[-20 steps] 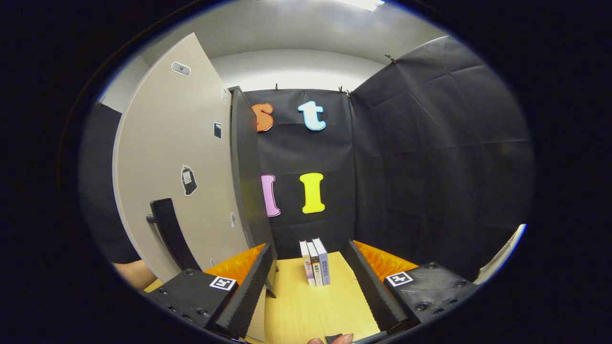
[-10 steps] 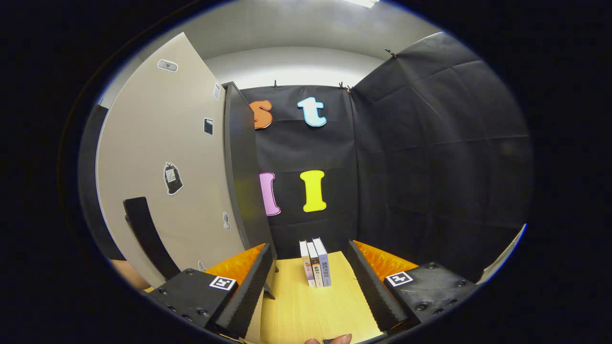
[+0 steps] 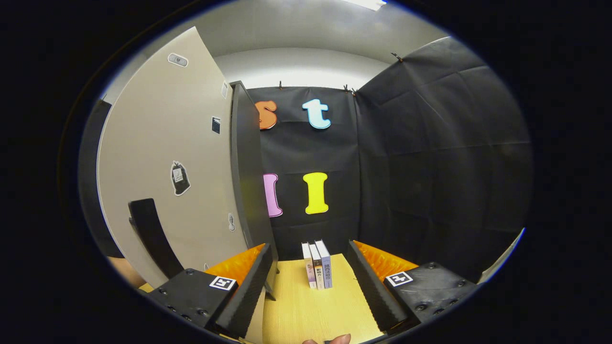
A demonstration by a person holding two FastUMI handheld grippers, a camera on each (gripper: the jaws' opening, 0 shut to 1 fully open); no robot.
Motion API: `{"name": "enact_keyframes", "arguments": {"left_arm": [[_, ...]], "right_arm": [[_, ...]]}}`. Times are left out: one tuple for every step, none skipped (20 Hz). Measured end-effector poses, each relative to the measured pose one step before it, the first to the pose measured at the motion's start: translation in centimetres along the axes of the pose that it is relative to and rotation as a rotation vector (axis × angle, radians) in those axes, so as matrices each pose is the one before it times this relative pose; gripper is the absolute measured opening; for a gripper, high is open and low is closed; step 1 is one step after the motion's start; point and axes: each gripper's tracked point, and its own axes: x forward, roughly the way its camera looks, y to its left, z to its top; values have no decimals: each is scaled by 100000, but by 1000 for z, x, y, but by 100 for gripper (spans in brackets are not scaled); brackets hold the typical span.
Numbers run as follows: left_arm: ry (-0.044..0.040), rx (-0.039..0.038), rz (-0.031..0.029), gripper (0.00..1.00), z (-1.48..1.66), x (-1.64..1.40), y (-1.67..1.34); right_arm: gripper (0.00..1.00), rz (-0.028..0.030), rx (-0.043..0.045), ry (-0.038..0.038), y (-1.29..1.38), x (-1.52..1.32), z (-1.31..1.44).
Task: Open the cabinet door with the right hand, grasp the bottle in the cabinet with the left hand and place it on the coaster, then close the cabinet door with the right hand.
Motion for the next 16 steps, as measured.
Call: {"name": "enact_keyframes", "arguments": {"left_arm": [[-221, -496, 660, 76, 351, -1380, 657], [-549, -803, 495, 75, 209, -1387, 735], [-688, -519, 782, 76, 338, -1592, 900], [-395, -438, 1115, 76, 163, -1724, 1147], [-345, -711, 1154, 75, 186, -1652, 1211], [163, -650, 557, 75, 47, -1366, 1129], [51, -432, 1143, 75, -129, -1347, 1263], [89, -242, 1503, 75, -146, -1527, 1664], [-5, -177, 1170, 75, -179, -1317, 1344], [-202, -94, 999, 75, -300, -1166, 1368], [-30, 209, 799, 75, -310, -1220, 1119], [76, 463, 1290, 75, -425, -1152, 1202], [-48, 245, 977, 75, -344, -1223, 1102], [-866, -321, 480, 75, -308, -1156, 863], [-635, -805, 17, 76, -321, -1170, 763], [-119, -475, 346, 76, -455, -1024, 742]], "right_arm": [[97, -161, 300, -405, 241, -185, 179], [98, -10, 512, -411, 308, -13, 93], [98, 17, 414, -450, 330, -152, 177], [98, 274, 270, -247, 374, -320, 53], [97, 247, 179, -555, 321, -171, 148], [97, -318, -64, -389, 262, -49, 148], [97, -704, -384, 162, 49, -211, -104], [97, -411, -395, 199, 144, -138, -117], [97, -234, -233, -375, 164, -138, 99], [97, -268, 17, -522, 199, -85, 117], [97, -111, 32, -285, 198, -148, 33], [97, -81, -255, -250, 164, -136, 14], [98, -300, -423, -176, 40, -107, 23], [98, -276, -399, -407, 58, -150, 169], [98, -462, -260, -182, 28, -112, 91], [98, -652, -15, 161, -44, 2, -98]]}}
